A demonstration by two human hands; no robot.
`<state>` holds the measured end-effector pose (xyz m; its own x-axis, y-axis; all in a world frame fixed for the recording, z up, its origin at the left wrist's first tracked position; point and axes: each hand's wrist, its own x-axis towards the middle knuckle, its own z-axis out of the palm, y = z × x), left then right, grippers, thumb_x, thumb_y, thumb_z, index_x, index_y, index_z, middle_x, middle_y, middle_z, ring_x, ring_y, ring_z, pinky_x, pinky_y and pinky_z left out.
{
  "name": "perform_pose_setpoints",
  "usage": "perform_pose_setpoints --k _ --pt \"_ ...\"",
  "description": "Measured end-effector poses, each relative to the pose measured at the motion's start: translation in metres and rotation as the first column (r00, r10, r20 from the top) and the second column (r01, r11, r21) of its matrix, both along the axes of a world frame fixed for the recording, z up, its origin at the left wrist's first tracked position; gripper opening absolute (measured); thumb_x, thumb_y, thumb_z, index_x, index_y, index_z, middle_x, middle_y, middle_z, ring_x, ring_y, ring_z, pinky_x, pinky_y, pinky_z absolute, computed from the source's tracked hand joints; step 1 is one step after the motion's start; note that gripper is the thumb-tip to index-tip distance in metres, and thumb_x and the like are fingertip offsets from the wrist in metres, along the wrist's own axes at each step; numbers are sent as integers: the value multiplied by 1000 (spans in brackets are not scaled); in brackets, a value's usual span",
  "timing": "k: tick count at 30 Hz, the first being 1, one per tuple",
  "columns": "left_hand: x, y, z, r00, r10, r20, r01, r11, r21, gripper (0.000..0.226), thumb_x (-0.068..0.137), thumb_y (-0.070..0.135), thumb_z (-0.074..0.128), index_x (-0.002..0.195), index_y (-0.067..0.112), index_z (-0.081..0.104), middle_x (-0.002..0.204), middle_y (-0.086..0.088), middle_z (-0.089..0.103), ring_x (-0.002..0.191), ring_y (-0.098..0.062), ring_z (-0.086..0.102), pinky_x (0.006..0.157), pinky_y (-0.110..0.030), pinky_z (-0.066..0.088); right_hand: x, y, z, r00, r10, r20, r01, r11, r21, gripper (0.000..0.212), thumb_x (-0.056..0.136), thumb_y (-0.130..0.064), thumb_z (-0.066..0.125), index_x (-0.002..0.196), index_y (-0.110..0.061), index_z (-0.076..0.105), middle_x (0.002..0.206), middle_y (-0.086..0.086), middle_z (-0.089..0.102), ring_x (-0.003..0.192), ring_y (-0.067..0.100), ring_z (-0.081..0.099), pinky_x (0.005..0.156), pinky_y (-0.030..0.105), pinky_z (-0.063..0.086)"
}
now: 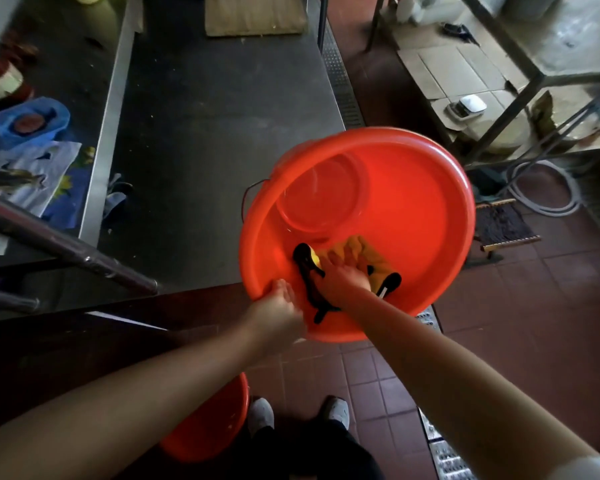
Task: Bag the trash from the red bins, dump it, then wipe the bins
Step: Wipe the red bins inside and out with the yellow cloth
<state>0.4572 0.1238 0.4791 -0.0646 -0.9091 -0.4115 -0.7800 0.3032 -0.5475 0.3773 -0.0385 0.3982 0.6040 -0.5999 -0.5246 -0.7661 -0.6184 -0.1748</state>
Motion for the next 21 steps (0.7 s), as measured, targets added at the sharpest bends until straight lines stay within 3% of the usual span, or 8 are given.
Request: perform_pose_setpoints --k 2,6,11,17,19,21 --pt "1 1 2 1000 -12 -28 14 997 71 60 97 40 44 124 -13 58 119 -39 59 109 -50 61 96 -56 48 -13 14 12 1000 -23 21 23 1000 11 66 102 -58 29 159 -28 19 167 -1 18 154 33 -8 122 56 -1" --pt "2 3 17 996 50 -73 -48 999 25 35 72 39 69 87 9 79 83 -14 75 77 -29 73 75 -38 58 -36 38 35 1000 -11 26 12 1000 -19 63 102 -58 25 158 -27 21 165 -1 21 154 34 -5 121 55 -4" --pt "5 1 21 997 -34 -66 37 998 53 29 85 15 54 104 5 73 98 -18 73 91 -35 70 84 -45 55 -61 61 52 997 77 26 -74 992 -103 64 103 -58 20 159 -28 16 166 1 17 152 34 7 121 54 4" --pt "10 -2 23 990 6 -140 -9 1000 -23 14 71 23 67 77 13 76 72 -7 73 66 -23 69 68 -33 56 -57 40 62 993 118 -16 -119 992 -41 65 102 -56 27 159 -32 10 168 1 8 154 34 -3 120 56 0" --pt "10 -3 21 984 18 -176 -29 998 -57 20 63 34 75 63 14 74 60 -3 69 55 -20 65 60 -28 54 -47 32 59 991 125 -37 -126 992 -26 63 102 -53 28 159 -31 10 167 4 10 154 36 1 120 57 -2" --pt "13 -5 15 979 -2 -204 -15 997 -79 32 70 45 73 66 13 74 64 -6 70 60 -22 67 64 -30 56 -38 26 53 991 130 -38 -131 991 -25 61 102 -51 29 157 -30 12 166 5 12 153 37 1 119 57 -5"
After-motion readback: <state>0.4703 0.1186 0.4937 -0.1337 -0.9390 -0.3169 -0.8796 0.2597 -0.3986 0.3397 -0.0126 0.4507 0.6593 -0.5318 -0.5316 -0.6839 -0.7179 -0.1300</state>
